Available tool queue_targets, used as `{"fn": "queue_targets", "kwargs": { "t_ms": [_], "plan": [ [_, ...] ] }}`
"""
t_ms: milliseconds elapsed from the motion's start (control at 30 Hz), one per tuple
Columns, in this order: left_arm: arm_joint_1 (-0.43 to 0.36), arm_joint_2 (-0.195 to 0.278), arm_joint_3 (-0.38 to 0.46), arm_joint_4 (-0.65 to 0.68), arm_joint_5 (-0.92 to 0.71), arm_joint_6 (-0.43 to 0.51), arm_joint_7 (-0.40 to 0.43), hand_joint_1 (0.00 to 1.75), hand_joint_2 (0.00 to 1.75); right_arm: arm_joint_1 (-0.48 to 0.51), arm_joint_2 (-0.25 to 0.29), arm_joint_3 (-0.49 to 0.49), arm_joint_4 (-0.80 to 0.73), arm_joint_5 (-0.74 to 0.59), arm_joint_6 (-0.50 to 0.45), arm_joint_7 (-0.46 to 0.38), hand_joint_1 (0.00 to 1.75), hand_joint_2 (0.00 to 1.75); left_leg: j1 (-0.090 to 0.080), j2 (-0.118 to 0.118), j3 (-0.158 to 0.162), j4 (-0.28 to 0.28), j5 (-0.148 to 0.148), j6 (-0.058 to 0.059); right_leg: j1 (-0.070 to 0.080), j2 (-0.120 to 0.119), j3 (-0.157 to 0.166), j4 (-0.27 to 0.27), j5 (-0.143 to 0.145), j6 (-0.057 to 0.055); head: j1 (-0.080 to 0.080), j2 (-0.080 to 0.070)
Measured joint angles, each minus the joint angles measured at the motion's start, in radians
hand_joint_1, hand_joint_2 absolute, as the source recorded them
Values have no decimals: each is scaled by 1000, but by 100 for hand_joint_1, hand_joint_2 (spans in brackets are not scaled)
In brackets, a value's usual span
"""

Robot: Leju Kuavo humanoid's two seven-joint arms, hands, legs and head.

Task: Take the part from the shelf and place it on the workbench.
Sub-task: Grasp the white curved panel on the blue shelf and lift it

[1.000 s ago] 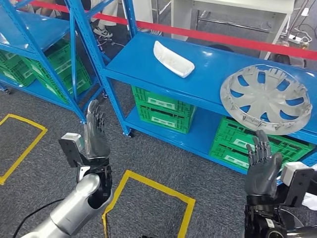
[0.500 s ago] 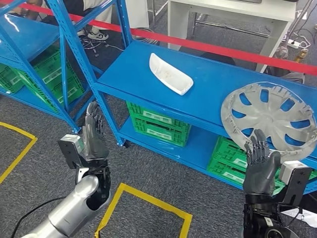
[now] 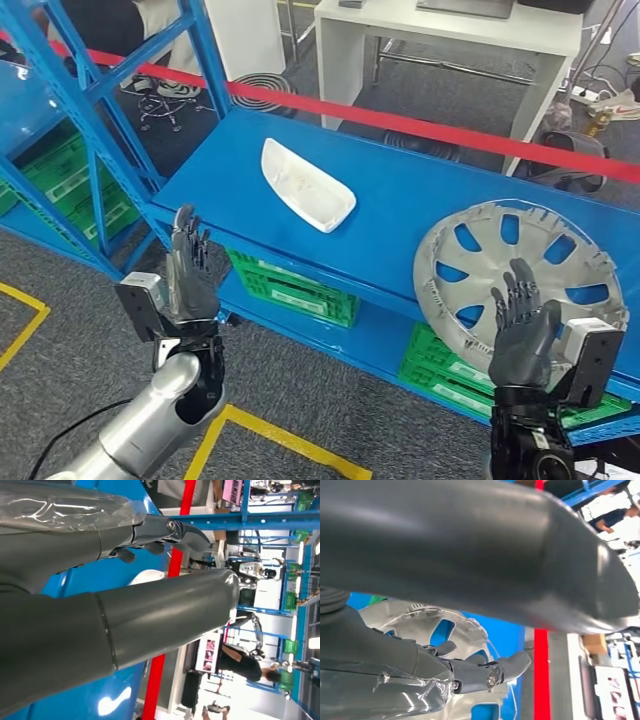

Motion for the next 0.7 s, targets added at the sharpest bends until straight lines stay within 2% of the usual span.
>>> {"fn": "queue_targets", "kwargs": {
  "t_ms": [33,67,100,133,200,233,267,300,333,433,467,600,700],
  "plan": [
    [2,0,0,0,-1,0,-1,0,0,0,0,1,2,2,5,6,0,0,-1,0,-42,29,-36,-1,1,2,12,-1,-11,-1,-4,0],
    [3,1,0,0,-2,1,-2,0,0,-1,0,2,5,5,11,13,0,0,-3,0,-72,30,-62,-2,1,4,25,-2,-22,-1,-7,0],
    [4,1,0,0,-3,1,-3,0,0,-1,0,3,8,8,17,18,0,0,-4,0,-87,3,-62,-1,1,6,39,-2,-33,-1,-10,0],
    [5,1,0,0,-3,2,-3,0,0,-1,0,3,10,10,20,22,0,0,-6,0,-89,-49,-29,1,1,6,54,-2,-45,1,-13,0],
    [6,2,0,0,-4,2,-3,0,0,-1,1,5,16,12,24,26,0,0,-11,1,-76,-177,96,10,1,9,77,-1,-67,7,-19,0],
    [6,2,0,0,-4,2,-3,0,0,-2,1,7,18,13,26,28,0,0,-14,1,-68,-221,145,17,3,10,84,1,-77,13,-22,0],
    [7,2,0,0,-5,3,-3,0,0,-2,1,8,20,14,27,29,0,0,-17,1,-63,-243,177,22,4,12,88,1,-86,19,-23,0],
    [7,2,0,-1,-6,3,-3,0,0,-2,2,9,22,16,28,30,0,0,-18,0,-59,-245,182,25,7,14,93,2,-94,24,-22,0],
    [6,1,0,-2,-7,3,-4,0,0,-3,2,9,22,18,29,31,0,0,-17,-1,-55,-248,185,23,9,14,94,2,-99,21,-19,0],
    [6,0,0,-2,-10,3,-4,0,0,-4,2,9,23,24,30,31,0,0,-16,-3,-51,-249,187,13,9,12,103,-3,-105,-3,-8,0],
    [6,0,0,-2,-10,3,-4,0,0,-4,2,9,23,25,30,31,0,0,-17,-3,-51,-249,185,16,9,12,105,-6,-105,-6,-5,0],
    [6,-1,0,-3,-11,3,-4,0,0,-4,2,10,23,29,30,36,0,0,-19,-4,-50,-249,179,26,8,11,113,-20,-105,-1,2,0],
    [6,-1,0,-3,-11,3,-4,0,0,-5,2,9,23,46,39,60,0,0,-20,-4,-49,-248,177,30,7,11,116,-27,-104,19,5,0]
  ]
}}
